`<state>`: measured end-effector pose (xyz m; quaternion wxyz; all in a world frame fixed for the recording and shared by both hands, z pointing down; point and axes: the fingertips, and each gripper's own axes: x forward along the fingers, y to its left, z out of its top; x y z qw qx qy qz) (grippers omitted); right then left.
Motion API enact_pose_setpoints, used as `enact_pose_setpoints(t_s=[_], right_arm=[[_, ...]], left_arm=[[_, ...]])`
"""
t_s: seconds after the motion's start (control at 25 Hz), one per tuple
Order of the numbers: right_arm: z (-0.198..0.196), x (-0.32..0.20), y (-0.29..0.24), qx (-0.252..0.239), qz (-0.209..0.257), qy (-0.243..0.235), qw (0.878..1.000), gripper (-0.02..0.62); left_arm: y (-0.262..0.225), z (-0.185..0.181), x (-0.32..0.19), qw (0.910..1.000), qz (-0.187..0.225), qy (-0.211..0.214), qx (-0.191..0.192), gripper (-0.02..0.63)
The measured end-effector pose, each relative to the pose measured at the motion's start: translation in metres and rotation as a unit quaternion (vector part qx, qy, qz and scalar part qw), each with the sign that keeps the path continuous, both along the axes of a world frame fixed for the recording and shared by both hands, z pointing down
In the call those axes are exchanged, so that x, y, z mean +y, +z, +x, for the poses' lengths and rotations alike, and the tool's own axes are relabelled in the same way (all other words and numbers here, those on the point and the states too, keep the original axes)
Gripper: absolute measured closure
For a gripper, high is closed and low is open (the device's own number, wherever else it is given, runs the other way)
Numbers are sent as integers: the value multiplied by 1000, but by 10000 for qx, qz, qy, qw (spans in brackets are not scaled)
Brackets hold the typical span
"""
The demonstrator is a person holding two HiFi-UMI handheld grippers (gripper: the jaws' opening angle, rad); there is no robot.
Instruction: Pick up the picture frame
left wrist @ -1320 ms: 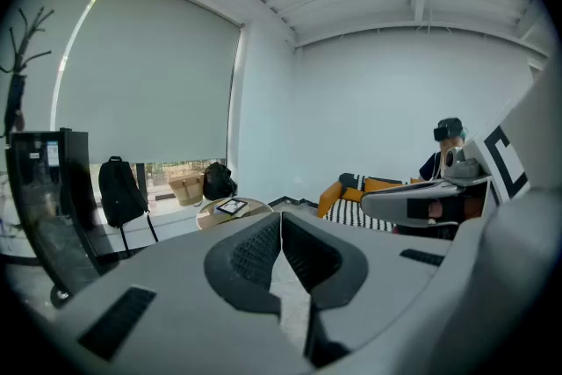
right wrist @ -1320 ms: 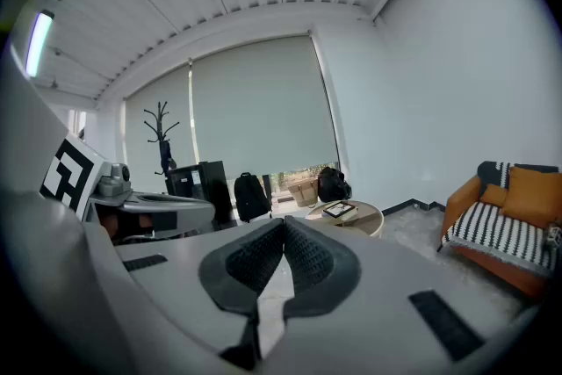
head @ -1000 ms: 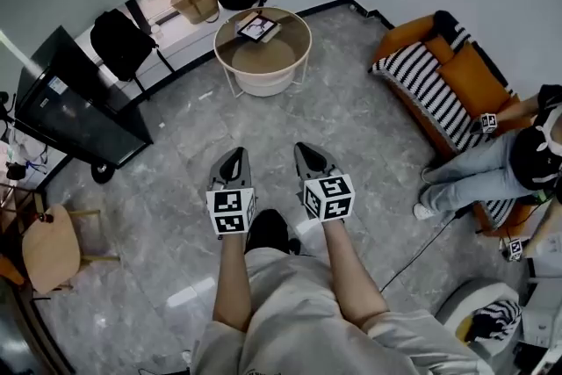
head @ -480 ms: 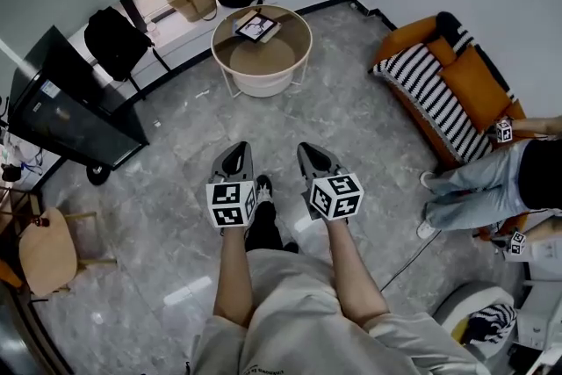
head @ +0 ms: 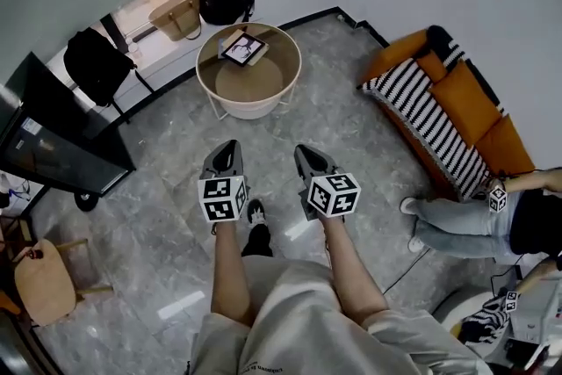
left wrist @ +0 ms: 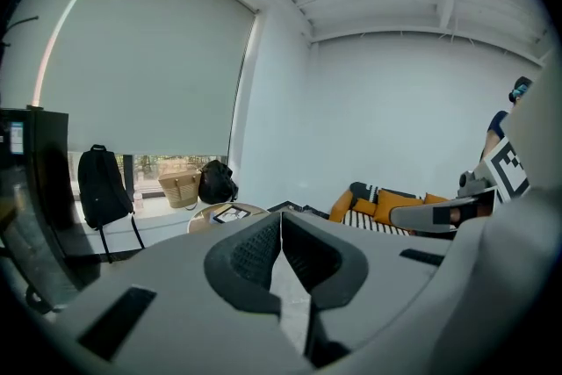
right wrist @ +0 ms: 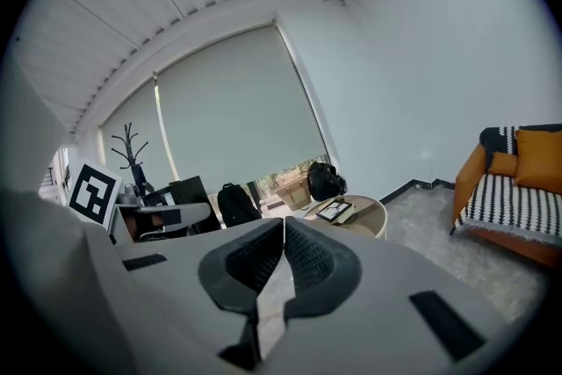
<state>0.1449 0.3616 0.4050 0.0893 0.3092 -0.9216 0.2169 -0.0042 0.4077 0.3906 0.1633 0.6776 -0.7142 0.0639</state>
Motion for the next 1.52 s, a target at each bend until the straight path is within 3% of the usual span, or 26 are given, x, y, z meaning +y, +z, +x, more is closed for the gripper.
enact_pose_setpoints(t_s=[0.24, 0.52, 0.84, 1.16, 1.52], right_arm=[[-45, -60, -5, 50, -22, 35, 10000, 560], [-68, -135, 3, 25, -62, 268, 9996, 560], [-99, -172, 15, -29, -104, 394, 9992, 560], [-85, -228, 46, 90, -311, 455, 9984, 560], [-88, -352, 26, 279, 36, -79, 9996, 560]], left_arm=[[-1, -44, -66, 9999, -82, 131, 63, 584], [2, -69, -145, 9991, -121, 405, -8, 584], [36, -103, -174, 9977, -369, 551, 150, 584], [83, -103, -223, 9947, -803, 518, 366, 584], [50, -90, -342, 9968, -626, 479, 150, 584]])
